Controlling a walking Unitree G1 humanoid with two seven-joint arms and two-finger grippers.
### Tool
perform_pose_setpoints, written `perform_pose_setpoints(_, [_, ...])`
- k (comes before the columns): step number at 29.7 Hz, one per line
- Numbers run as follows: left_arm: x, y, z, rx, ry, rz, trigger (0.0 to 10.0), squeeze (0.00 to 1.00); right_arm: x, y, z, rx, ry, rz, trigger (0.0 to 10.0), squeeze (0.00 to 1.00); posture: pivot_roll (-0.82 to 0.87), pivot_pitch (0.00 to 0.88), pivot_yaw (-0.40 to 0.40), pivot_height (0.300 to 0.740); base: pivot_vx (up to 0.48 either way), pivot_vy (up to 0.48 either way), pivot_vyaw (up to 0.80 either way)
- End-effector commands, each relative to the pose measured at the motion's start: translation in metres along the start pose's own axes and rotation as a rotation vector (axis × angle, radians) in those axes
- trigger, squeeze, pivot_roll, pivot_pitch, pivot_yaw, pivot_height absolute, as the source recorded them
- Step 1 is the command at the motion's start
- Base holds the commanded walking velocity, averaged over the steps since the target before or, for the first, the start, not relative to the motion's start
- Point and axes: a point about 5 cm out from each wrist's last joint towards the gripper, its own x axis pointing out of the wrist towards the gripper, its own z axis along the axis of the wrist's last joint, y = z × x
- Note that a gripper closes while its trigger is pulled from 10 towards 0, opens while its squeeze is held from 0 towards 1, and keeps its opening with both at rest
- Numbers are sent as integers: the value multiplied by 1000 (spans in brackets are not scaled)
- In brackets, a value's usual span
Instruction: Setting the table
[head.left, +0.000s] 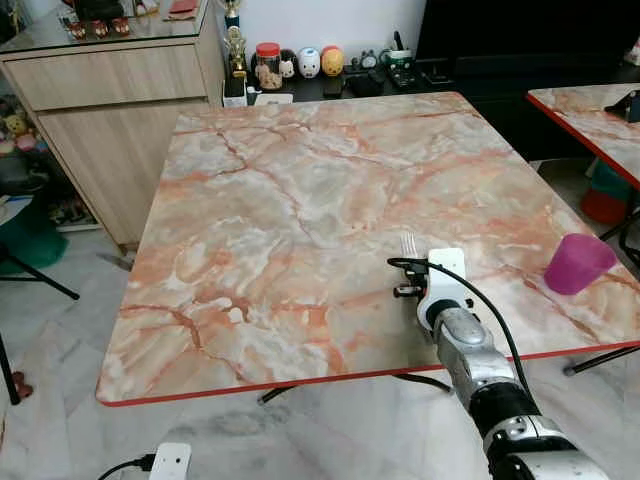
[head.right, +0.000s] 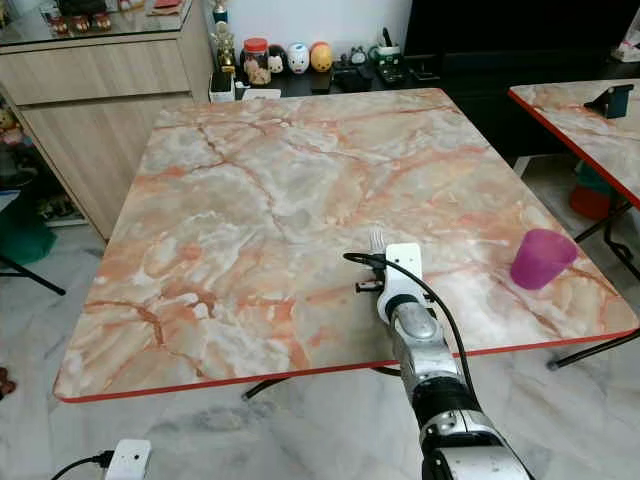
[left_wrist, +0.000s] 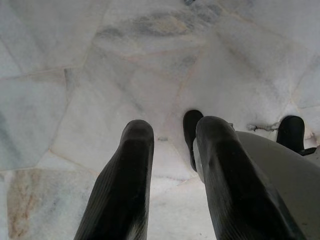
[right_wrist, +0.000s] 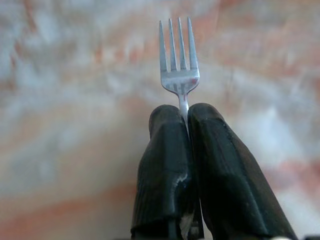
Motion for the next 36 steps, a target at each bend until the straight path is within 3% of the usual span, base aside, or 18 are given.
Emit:
perform_pose_setpoints(1, [-1, 2, -4, 15, 20, 11, 10000, 0, -1, 3, 29, 0, -173, -2, 10000, 0, -37, 0, 18, 736, 0, 0, 0])
perform_pose_setpoints(2, [-1, 2, -4, 15, 20, 11, 10000, 0, -1, 3, 29, 0, -173, -2, 10000, 0, -37, 0, 18, 736, 0, 0, 0])
perform_pose_setpoints(5, [-1, 3, -4, 17, 20, 13, 10000, 0, -12, 4, 61, -16, -359, 6, 10000, 0, -36, 0, 16, 736, 0, 0, 0])
perform_pose_setpoints(10, [-1, 3, -4, 37, 22, 19, 10000, 0, -30, 0, 80, -68, -489, -20, 10000, 0, -39, 0, 17, 736, 0, 0, 0])
perform_pose_setpoints(15, [-1, 4, -3, 72, 27, 24, 10000, 0, -39, -4, 85, -75, -521, -37, 10000, 0, -44, 0, 18, 736, 0, -61, 0])
perform_pose_setpoints(23, [-1, 5, -4, 76, 35, 30, 10000, 0, -46, -5, 100, -76, -563, -39, 10000, 0, -41, 0, 19, 736, 0, -480, 0])
perform_pose_setpoints(36, [-1, 5, -4, 80, 41, 32, 10000, 0, -49, -3, 105, -78, -568, -32, 10000, 0, -48, 0, 21, 736, 0, -480, 0])
